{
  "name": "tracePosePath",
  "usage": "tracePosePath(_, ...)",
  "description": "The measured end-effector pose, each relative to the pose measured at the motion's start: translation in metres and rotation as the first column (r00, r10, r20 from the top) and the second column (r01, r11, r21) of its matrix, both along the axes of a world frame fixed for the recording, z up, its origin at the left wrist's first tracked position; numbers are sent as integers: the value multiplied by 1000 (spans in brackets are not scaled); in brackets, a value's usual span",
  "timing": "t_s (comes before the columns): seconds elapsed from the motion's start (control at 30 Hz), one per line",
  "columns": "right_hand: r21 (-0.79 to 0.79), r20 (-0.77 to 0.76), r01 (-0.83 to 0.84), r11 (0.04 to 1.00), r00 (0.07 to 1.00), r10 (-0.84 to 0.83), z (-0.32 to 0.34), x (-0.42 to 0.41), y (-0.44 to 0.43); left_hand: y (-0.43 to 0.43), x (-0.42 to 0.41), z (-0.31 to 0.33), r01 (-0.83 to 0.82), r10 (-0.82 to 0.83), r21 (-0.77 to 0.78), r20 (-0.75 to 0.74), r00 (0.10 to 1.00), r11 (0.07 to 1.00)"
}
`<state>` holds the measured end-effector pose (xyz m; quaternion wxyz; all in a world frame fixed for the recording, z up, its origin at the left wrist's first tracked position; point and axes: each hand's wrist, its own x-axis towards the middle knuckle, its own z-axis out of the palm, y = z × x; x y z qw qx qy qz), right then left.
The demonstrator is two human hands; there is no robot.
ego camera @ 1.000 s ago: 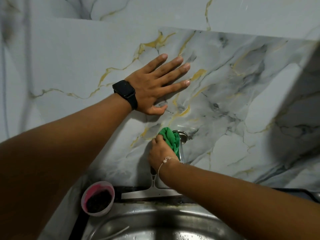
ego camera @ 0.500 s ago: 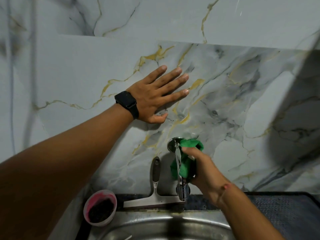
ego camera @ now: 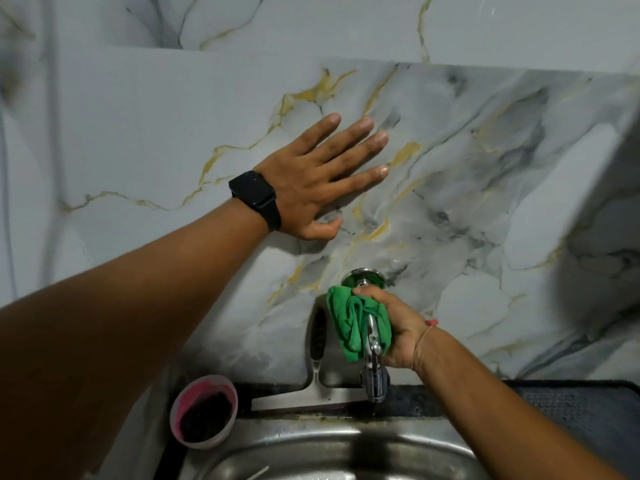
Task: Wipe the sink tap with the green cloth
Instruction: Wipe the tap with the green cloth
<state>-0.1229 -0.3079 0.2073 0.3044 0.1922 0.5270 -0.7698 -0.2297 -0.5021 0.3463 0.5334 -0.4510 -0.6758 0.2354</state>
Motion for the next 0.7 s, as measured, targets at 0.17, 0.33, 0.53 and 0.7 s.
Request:
tracePosePath(0.17,358,-132,57,932,991,-10,15,4,-12,0,3,0,-28,28,7,-1,1000,1000)
tracePosePath(0.33,863,-395,323,390,911,119,22,31,-29,0,7,1,-54,54,1,-1,999,999)
tracePosePath(0.53,769,-510,388,509,852,121,-9,77,-20,0,4,0,-55,55,6,-17,998,998)
tracePosePath(0.7,174,-439,146,974,897,-56,-35,75,1,-1,1,-1,-43,43,-2,-33,999,999)
